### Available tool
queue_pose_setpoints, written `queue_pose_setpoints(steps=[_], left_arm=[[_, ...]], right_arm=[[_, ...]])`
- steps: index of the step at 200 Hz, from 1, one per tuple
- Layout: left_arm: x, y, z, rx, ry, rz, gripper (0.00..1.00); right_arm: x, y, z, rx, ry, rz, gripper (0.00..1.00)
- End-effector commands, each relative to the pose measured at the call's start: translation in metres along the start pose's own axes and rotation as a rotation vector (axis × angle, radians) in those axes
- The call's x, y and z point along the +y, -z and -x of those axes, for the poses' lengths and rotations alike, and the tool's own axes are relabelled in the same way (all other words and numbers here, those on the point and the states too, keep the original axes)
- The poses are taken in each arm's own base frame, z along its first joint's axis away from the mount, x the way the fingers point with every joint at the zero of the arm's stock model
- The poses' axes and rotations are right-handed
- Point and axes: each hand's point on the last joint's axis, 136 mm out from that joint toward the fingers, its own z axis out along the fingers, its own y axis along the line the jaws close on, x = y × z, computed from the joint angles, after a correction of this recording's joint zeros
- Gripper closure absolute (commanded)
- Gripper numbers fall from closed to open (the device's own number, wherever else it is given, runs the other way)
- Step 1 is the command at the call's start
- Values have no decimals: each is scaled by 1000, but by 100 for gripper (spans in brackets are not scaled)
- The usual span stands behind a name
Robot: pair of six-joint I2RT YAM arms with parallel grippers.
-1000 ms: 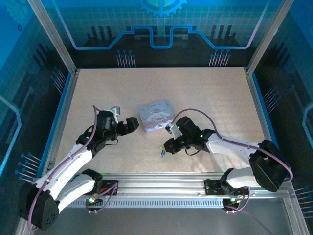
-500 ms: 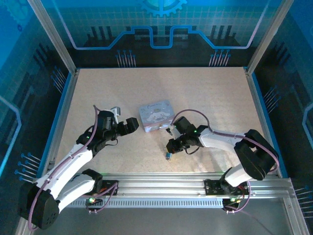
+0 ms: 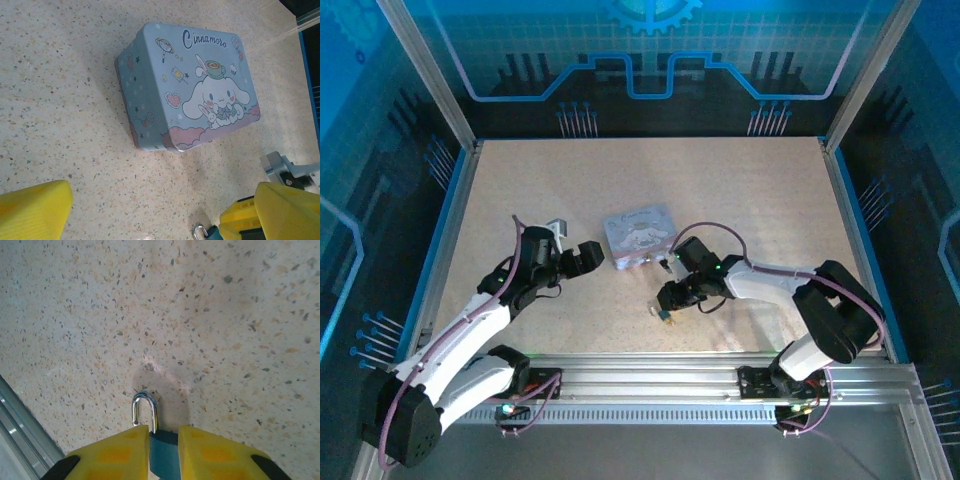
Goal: Unlock the padlock with the key
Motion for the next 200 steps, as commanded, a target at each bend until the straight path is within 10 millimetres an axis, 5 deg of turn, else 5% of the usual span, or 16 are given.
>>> queue_pose_setpoints(steps=[1,76,119,200], left_arm=[[1,4,0,-5,14,-7,5],[11,14,16,-90,6,59,1],[37,23,37,-216,-15,194,1],[81,27,70,-337,-103,408,1]], right_arm=[[0,18,10,-66,22,-23,76],[-30,94,26,-314,67,-279,67],[-59,142,30,-500,19,-364,56],[-138,206,24,-841,-130,-594,7]])
